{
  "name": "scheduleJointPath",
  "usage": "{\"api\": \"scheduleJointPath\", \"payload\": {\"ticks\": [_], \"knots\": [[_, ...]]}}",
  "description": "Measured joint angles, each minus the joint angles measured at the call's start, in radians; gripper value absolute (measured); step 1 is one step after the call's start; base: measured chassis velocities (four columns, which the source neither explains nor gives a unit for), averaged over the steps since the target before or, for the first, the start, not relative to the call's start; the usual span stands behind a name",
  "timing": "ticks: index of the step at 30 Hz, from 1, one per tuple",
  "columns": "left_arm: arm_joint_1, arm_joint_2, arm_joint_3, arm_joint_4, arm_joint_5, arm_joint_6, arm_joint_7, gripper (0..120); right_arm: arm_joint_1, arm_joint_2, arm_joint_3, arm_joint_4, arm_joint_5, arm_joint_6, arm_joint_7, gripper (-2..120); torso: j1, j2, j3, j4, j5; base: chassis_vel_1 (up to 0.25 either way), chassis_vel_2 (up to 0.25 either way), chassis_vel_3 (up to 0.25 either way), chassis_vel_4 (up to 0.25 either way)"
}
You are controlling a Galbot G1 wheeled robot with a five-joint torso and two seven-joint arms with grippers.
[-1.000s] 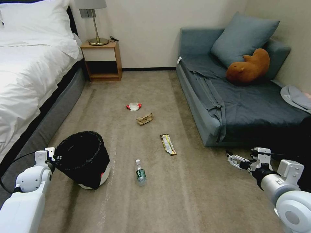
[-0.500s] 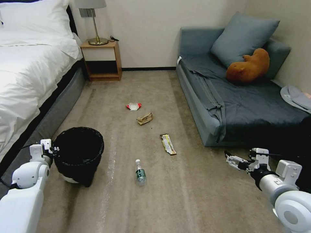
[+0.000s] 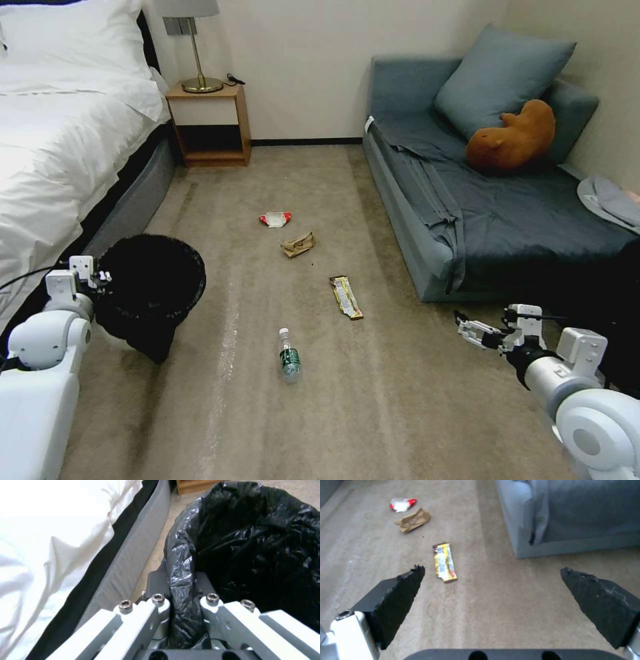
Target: Pick up the trash bin, then pick up the garbage on the floor and place it into the trash bin.
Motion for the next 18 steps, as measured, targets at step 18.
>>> {"api": "scheduleJointPath", "payload": {"ticks": [18], "knots": [[-0.016,0.025,0.006,0.022,-0.001,-0.011,0.014,5,0.018,0.029,-0.051,-0.038,-0.027,0.016,-0.038,100,0.000,0.000,0.000,0.0000,0.0000,0.000,0.000,0.000,0.000]]}}
